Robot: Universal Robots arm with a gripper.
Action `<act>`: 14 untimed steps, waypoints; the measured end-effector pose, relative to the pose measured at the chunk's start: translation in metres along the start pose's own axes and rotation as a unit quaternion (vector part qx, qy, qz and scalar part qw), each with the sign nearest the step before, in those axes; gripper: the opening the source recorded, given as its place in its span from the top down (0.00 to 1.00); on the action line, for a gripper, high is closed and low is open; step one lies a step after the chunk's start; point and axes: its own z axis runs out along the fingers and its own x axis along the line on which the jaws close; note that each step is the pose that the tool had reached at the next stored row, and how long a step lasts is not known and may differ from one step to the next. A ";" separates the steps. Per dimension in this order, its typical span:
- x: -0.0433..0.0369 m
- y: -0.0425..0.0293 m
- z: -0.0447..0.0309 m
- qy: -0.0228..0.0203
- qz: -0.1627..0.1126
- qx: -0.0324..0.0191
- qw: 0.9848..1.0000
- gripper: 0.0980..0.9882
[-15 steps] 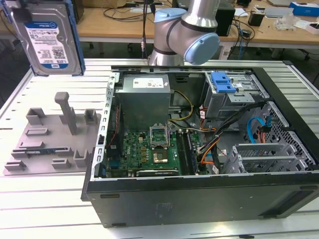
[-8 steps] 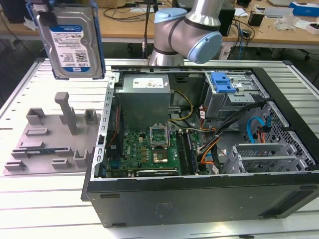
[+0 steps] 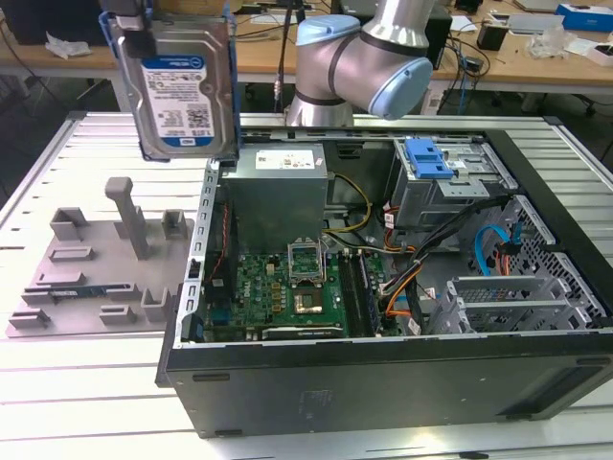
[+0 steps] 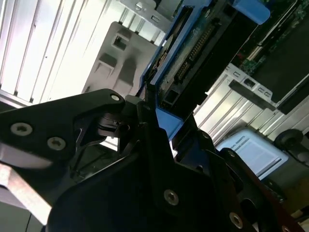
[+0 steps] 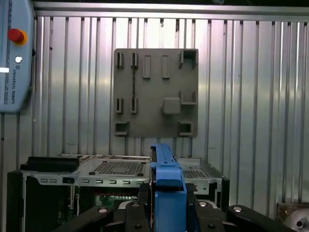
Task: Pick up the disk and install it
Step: 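Pick up the disk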
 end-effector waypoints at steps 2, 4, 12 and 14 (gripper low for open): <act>0.0047 -0.0102 0.0000 0.000 0.000 0.000 1.000 0.70; 0.0106 -0.0225 0.0000 0.000 0.000 -0.001 1.000 0.70; 0.0380 -0.0789 0.0000 0.000 0.000 -0.002 1.000 0.70; 0.0429 -0.0884 0.0000 0.000 0.000 -0.002 1.000 0.70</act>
